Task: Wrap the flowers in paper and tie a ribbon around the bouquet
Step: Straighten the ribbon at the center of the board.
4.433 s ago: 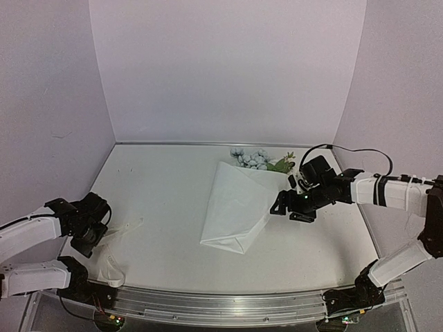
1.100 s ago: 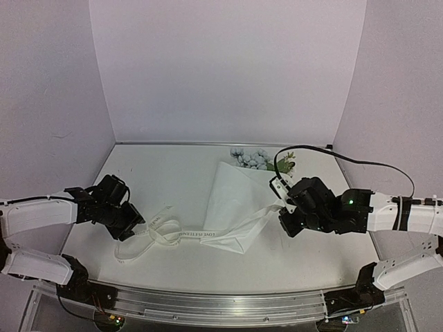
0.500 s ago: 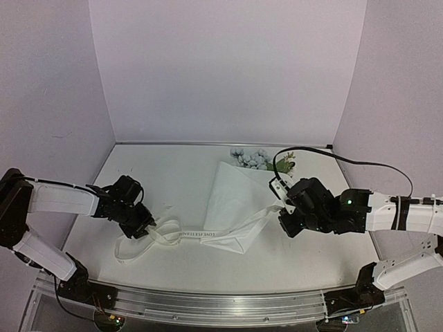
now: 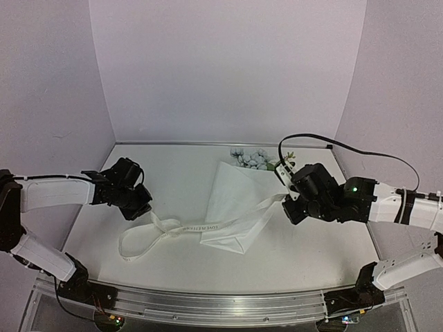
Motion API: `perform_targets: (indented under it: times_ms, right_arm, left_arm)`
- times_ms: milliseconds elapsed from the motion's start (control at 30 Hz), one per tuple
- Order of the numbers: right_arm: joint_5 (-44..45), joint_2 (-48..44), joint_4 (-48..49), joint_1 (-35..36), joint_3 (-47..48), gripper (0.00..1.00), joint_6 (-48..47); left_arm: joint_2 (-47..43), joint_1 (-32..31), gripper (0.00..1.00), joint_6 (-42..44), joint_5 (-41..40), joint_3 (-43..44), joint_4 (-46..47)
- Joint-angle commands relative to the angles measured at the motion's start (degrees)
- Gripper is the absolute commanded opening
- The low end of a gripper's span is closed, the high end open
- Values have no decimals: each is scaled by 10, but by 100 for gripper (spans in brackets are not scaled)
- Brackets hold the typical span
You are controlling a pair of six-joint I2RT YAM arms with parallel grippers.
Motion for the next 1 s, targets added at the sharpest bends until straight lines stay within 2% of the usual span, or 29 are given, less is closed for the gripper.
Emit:
perform_targets:
  times_ms: [0, 133, 233, 433, 600, 967]
  right_arm:
    - [7, -8, -34, -23, 47, 0, -8]
    - [15, -14, -62, -48, 71, 0, -13]
    - [48, -24, -96, -80, 99, 0, -17]
    - [153, -63, -159, -155, 135, 0, -38]
    - [215, -110, -197, -201, 141, 0, -81]
    - [328, -200, -307, -254, 100, 0, -125]
  left_arm:
    - [-38, 11, 0, 40, -61, 33, -47]
    - [-71, 43, 0, 77, -79, 58, -80]
    - [-82, 75, 0, 113, -129, 114, -134]
    - [-137, 198, 0, 162, -183, 162, -184]
    - [-176, 273, 0, 179, -217, 178, -212]
    - [-217, 313, 0, 167, -269, 141, -250]
